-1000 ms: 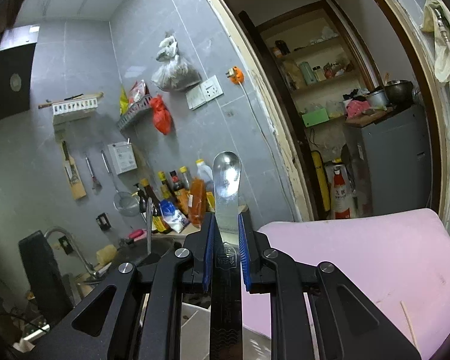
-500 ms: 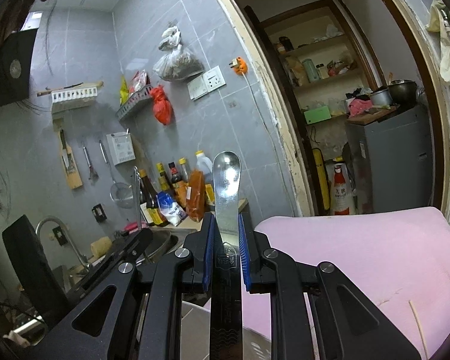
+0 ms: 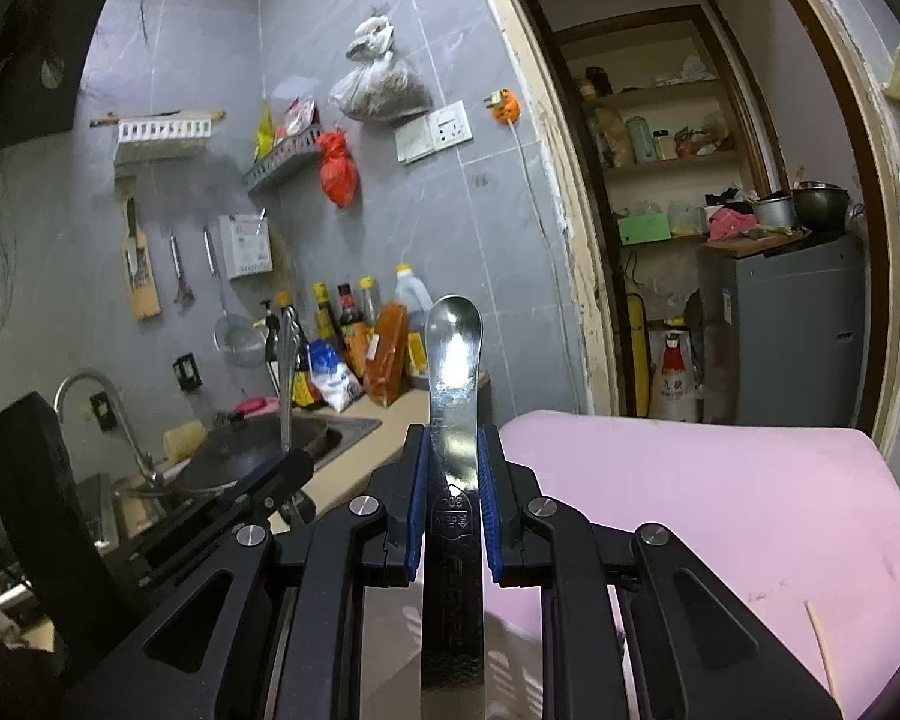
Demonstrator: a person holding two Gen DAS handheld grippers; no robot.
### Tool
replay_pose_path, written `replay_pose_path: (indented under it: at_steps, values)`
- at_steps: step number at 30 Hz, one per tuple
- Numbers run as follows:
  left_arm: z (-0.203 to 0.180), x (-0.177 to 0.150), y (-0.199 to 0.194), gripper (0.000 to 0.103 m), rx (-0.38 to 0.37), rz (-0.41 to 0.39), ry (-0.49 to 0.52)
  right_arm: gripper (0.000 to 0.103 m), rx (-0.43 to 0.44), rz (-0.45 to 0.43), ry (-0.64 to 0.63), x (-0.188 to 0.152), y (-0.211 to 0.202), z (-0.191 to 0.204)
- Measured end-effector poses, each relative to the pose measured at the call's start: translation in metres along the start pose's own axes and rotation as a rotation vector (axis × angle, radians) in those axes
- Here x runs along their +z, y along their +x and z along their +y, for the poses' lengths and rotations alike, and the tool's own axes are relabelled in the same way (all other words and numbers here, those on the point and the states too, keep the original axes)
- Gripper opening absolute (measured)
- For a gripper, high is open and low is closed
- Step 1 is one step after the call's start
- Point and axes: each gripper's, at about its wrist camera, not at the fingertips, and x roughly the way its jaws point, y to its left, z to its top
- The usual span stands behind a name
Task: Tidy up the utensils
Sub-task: 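Lift the fork and spoon and carry both over the white caddy, then open both tools to drop the fork and spoon into the caddy, then withdraw both open tools from the caddy toward the remaining cutlery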
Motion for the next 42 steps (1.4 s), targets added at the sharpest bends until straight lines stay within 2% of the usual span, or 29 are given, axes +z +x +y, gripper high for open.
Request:
replay_pose_path:
  at_steps: [7, 8, 14, 16, 18, 20, 22, 24, 26, 30, 31, 33, 36, 38, 39, 42]
  values:
    - [-0.001, -0.005, -0.009, 0.003, -0.018, 0.049, 0.017, 0.014, -0.004, 0.030, -0.012, -0.004, -0.006, 0.003]
    - [-0.001, -0.005, -0.010, 0.003, -0.026, 0.059, 0.013, 0.017, -0.005, 0.032, -0.014, -0.003, -0.007, 0.004]
    - [0.008, 0.003, -0.019, 0.004, -0.077, 0.122, -0.061, 0.017, -0.007, 0.024, -0.007, 0.005, -0.019, 0.005]
    - [0.009, 0.008, -0.024, 0.009, -0.093, 0.130, -0.069, 0.017, -0.010, 0.014, -0.002, 0.009, -0.026, 0.005]
    - [0.008, 0.014, -0.028, 0.028, -0.111, 0.138, -0.085, 0.021, -0.015, 0.006, 0.001, 0.013, -0.032, 0.005]
    - [0.009, 0.020, -0.033, 0.032, -0.114, 0.141, -0.111, 0.026, -0.022, -0.008, 0.008, 0.020, -0.042, 0.004]
    - [0.007, 0.026, -0.037, 0.034, -0.112, 0.154, -0.110, 0.027, -0.032, -0.020, 0.014, 0.027, -0.052, 0.002]
    - [0.003, 0.033, -0.043, 0.043, -0.106, 0.150, -0.103, 0.031, -0.047, -0.031, 0.017, 0.032, -0.063, -0.002]
    - [-0.003, 0.041, -0.051, 0.053, -0.107, 0.138, -0.104, 0.048, -0.066, -0.042, 0.021, 0.037, -0.074, -0.007]
    - [-0.020, 0.055, -0.064, 0.068, -0.110, 0.119, -0.100, 0.061, -0.094, -0.063, 0.020, 0.047, -0.098, -0.019]
    - [-0.024, 0.057, -0.065, 0.070, -0.109, 0.116, -0.096, 0.067, -0.104, -0.067, 0.018, 0.049, -0.105, -0.023]
    - [-0.037, 0.062, -0.072, 0.084, -0.106, 0.106, -0.083, 0.075, -0.114, -0.078, 0.018, 0.052, -0.116, -0.030]
    - [-0.052, 0.067, -0.080, 0.090, -0.100, 0.083, -0.080, 0.083, -0.135, -0.088, 0.015, 0.056, -0.134, -0.041]
    - [-0.067, 0.069, -0.085, 0.090, -0.094, 0.084, -0.063, 0.099, -0.145, -0.096, 0.018, 0.057, -0.147, -0.050]
    - [-0.073, 0.069, -0.086, 0.090, -0.090, 0.085, -0.055, 0.103, -0.149, -0.100, 0.023, 0.057, -0.154, -0.055]
    - [-0.094, 0.067, -0.092, 0.091, -0.090, 0.086, -0.031, 0.103, -0.163, -0.103, 0.027, 0.058, -0.172, -0.069]
